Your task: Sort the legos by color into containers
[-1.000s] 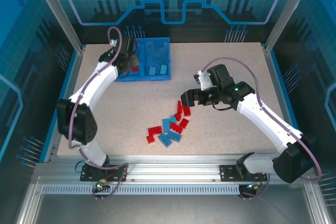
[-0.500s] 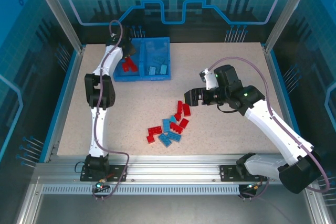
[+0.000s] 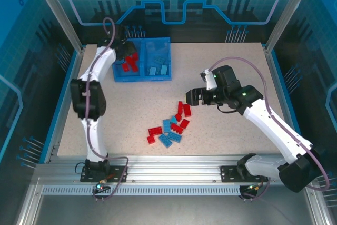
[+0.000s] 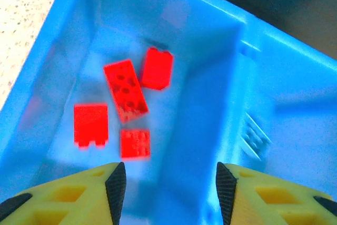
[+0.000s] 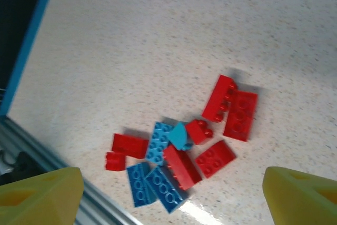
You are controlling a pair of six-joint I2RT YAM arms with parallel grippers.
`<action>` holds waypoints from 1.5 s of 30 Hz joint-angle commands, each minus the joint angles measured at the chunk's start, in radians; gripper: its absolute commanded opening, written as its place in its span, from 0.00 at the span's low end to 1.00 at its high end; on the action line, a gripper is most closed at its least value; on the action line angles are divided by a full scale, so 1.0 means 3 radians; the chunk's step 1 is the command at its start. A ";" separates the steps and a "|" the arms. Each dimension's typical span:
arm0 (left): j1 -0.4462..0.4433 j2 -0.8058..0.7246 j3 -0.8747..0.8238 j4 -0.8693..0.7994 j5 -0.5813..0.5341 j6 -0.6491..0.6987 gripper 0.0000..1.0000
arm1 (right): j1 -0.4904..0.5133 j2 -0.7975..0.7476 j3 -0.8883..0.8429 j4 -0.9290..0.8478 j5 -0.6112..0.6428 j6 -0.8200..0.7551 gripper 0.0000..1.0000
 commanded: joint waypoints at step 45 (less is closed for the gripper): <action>-0.0872 -0.4564 -0.4049 0.0028 0.2099 0.4525 0.99 | 0.1317 0.2941 0.1424 -0.0905 0.0818 0.0634 0.56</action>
